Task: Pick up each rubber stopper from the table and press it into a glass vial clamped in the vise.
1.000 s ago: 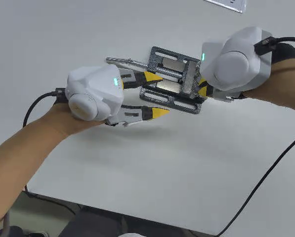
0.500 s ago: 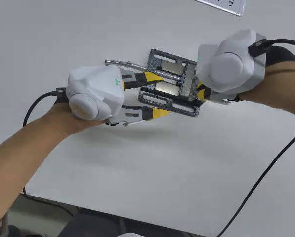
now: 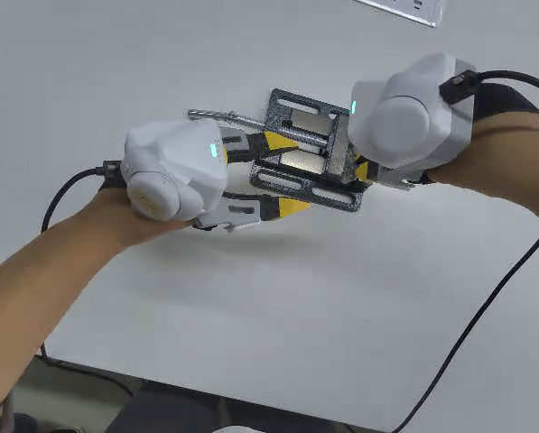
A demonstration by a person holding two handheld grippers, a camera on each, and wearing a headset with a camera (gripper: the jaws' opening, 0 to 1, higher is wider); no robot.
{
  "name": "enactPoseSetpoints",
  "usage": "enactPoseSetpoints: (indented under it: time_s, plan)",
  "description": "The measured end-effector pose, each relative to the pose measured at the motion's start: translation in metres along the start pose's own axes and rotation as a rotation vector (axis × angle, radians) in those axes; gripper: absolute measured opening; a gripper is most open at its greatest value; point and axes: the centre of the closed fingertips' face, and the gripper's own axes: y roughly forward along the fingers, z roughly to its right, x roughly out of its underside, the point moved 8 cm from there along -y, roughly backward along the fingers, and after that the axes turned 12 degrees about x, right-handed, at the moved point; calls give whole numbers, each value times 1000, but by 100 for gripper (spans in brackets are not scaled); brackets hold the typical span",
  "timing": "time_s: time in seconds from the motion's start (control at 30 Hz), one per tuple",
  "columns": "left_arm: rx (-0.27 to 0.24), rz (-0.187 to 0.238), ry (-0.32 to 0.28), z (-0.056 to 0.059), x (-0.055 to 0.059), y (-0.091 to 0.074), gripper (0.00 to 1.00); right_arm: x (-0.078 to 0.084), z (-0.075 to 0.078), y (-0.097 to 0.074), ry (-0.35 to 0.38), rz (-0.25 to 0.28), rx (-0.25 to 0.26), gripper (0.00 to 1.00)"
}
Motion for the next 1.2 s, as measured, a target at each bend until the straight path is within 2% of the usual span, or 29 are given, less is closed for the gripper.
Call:
enactPoseSetpoints:
  time_s: [0.17, 0.27, 0.53, 0.9, 1.0, 1.13, 1.2]
  plan:
    - [3, -6, 5, 4, -1, -1, 37, 4, 2, -1, 28, 31, -5, 4]
    - [5, -8, 5, 5, -1, -1, 37, 3, 2, -2, 18, 39, -13, 4]
    - [1, -13, 8, 7, -2, -3, 37, 4, 2, -4, 57, 56, -31, 4]
    - [-2, -27, 14, 6, -3, -6, 37, 5, -2, -7, 71, 77, -28, 7]
    - [-1, -31, 16, 5, -5, -6, 37, 8, -6, -9, 97, 87, -22, 7]
    - [-1, -33, 19, 4, -6, -6, 37, 15, -10, -12, 169, 138, 19, 8]
    - [1, -37, 19, 3, -7, -5, 37, 18, -11, -14, 201, 166, 56, 8]
